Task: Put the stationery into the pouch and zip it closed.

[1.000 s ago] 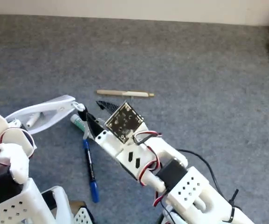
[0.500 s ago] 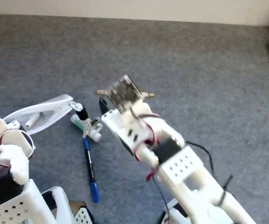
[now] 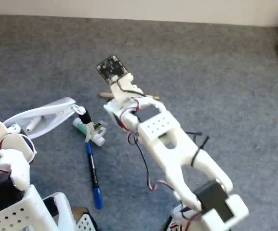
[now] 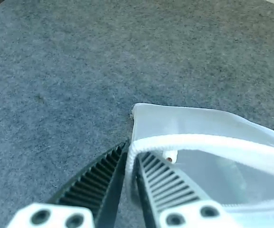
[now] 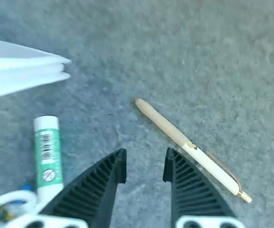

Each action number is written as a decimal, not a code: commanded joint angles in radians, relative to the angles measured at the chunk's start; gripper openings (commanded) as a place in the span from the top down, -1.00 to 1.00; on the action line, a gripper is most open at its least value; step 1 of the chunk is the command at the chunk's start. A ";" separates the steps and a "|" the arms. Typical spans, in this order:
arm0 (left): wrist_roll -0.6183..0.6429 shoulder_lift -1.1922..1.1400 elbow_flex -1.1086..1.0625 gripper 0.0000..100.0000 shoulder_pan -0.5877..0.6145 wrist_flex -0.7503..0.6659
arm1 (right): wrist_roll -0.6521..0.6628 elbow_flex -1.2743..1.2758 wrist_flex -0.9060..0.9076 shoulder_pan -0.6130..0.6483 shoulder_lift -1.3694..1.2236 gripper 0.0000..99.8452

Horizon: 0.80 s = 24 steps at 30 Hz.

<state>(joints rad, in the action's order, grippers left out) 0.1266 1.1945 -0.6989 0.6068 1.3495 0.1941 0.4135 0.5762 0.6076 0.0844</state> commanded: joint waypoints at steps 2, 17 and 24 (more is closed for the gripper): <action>-0.006 -0.016 -0.001 0.99 0.008 -0.023 | 0.018 -0.154 0.035 -0.018 -0.079 0.71; -0.006 -0.016 -0.001 0.99 0.008 -0.023 | 0.164 -0.498 0.142 -0.016 -0.458 0.56; -0.006 -0.013 -0.001 0.99 0.008 -0.023 | 0.164 -0.630 0.142 -0.018 -0.611 0.56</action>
<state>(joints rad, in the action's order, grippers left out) 0.1266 1.1945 -0.6989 0.6068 1.3495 0.3445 -0.1128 0.7127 0.6015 -0.5171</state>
